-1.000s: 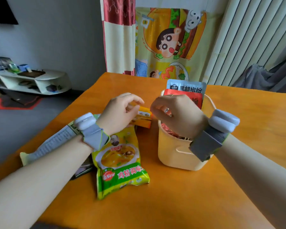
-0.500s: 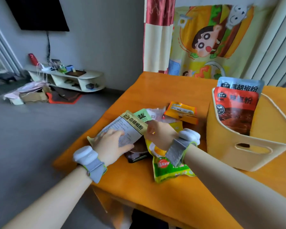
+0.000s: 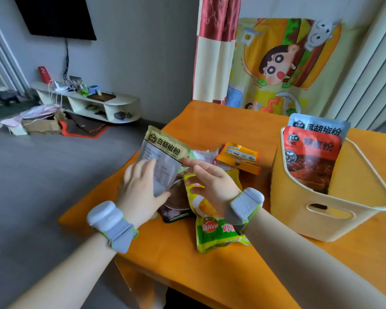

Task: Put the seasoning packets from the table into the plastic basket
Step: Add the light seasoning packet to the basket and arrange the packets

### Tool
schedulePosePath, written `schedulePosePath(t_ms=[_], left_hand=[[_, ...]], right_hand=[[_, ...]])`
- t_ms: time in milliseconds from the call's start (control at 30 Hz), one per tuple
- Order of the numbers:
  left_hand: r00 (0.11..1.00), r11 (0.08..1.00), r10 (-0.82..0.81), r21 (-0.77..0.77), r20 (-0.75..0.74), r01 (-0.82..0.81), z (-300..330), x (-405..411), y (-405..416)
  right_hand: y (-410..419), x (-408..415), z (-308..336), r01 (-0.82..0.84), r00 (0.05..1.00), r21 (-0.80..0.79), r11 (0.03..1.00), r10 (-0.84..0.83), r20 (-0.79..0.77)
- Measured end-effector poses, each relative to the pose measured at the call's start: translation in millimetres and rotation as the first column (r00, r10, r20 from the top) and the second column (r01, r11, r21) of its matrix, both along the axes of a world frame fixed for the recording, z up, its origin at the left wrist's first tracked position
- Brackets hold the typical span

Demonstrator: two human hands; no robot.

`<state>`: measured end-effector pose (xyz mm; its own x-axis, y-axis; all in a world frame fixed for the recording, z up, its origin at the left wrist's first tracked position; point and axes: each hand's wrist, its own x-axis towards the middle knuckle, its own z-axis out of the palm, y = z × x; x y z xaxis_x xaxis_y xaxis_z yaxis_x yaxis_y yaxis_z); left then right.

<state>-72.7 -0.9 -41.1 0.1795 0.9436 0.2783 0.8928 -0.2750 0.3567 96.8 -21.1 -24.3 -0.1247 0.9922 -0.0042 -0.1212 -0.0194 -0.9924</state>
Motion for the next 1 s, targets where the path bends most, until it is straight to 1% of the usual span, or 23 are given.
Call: schedulePosePath(t_ms=[100,167,267,333,400,467,500,533,600,633,700,767,800,867,900,933,967,1000], left_hand=[[0.998,0.994,-0.011,0.106,0.066,0.004,20.0,7.2,-2.8],[0.991,0.993,-0.044,0.111,0.128,0.03,27.5,16.4,-6.0],[0.935,0.977,-0.195,0.146,0.295,0.158,35.3,39.2,-13.4],[0.872,0.956,-0.288,0.167,0.395,0.24,39.9,56.0,-15.9],[0.791,0.944,-0.326,0.127,0.518,0.306,43.6,69.7,-14.7],[0.625,0.887,-0.386,0.087,0.679,0.454,51.3,86.3,-18.9],[0.573,0.856,-0.418,0.095,0.705,0.509,52.7,95.8,-20.5],[0.587,0.854,-0.431,0.101,0.685,0.51,55.0,103.2,-22.5],[0.65,0.896,-0.399,0.123,0.647,0.427,57.7,119.2,-23.2],[0.66,0.916,-0.362,0.122,0.658,0.381,62.4,126.7,-24.4],[0.634,0.946,-0.287,0.107,0.718,0.307,70.3,140.7,-25.3],[0.573,0.952,-0.235,0.068,0.785,0.297,82.6,151.7,-24.5],[0.538,0.945,-0.222,0.044,0.813,0.323,87.9,155.7,-23.0],[0.429,0.924,-0.189,0.012,0.883,0.382,97.6,160.4,-16.1],[0.367,0.902,-0.161,-0.015,0.916,0.431,104.2,166.0,-14.2],[0.329,0.875,-0.143,-0.036,0.934,0.482,106.6,173.1,-9.3],[0.306,0.848,-0.128,-0.056,0.943,0.528,112.3,180.1,-9.5],[0.316,0.82,-0.149,-0.061,0.937,0.569,114.0,189.0,-6.5]], right_hand=[[-7.1,8.1,20.5,-0.082,0.987,0.133,0.988,0.098,-0.125],[-10.2,10.4,31.8,-0.105,0.974,0.188,0.977,0.139,-0.178],[-16.0,15.8,47.7,-0.116,0.969,0.27,0.956,0.169,-0.182],[-24.3,21.3,55.4,-0.115,0.975,0.3,0.947,0.166,-0.15],[-33.3,25.2,61.0,-0.123,0.982,0.33,0.936,0.164,-0.099],[-43.8,33.1,65.7,-0.114,0.988,0.369,0.922,0.142,-0.052],[-49.3,39.4,68.8,-0.095,0.993,0.388,0.917,0.117,-0.033],[-53.7,44.1,72.4,-0.082,0.995,0.4,0.913,0.095,-0.013],[-62.6,56.0,80.9,-0.063,0.998,0.423,0.904,0.057,0.027],[-66.7,62.8,85.5,-0.053,0.998,0.44,0.896,0.034,0.052],[-72.8,77.9,94.5,-0.006,0.991,0.492,0.87,-0.062,0.121],[-74.8,96.5,101.3,0.109,0.962,0.534,0.838,-0.224,0.155],[-74.9,107.3,103.8,0.195,0.935,0.542,0.817,-0.322,0.149],[-70.4,129.6,104.5,0.349,0.853,0.534,0.77,-0.497,0.158],[-66.7,142.6,104.3,0.411,0.797,0.524,0.746,-0.573,0.19],[-63.4,155.1,103.0,0.467,0.738,0.5,0.729,-0.633,0.233],[-59.8,167.0,101.6,0.518,0.697,0.457,0.723,-0.667,0.263],[-57.2,178.3,101.7,0.567,0.661,0.403,0.718,-0.689,0.297]])
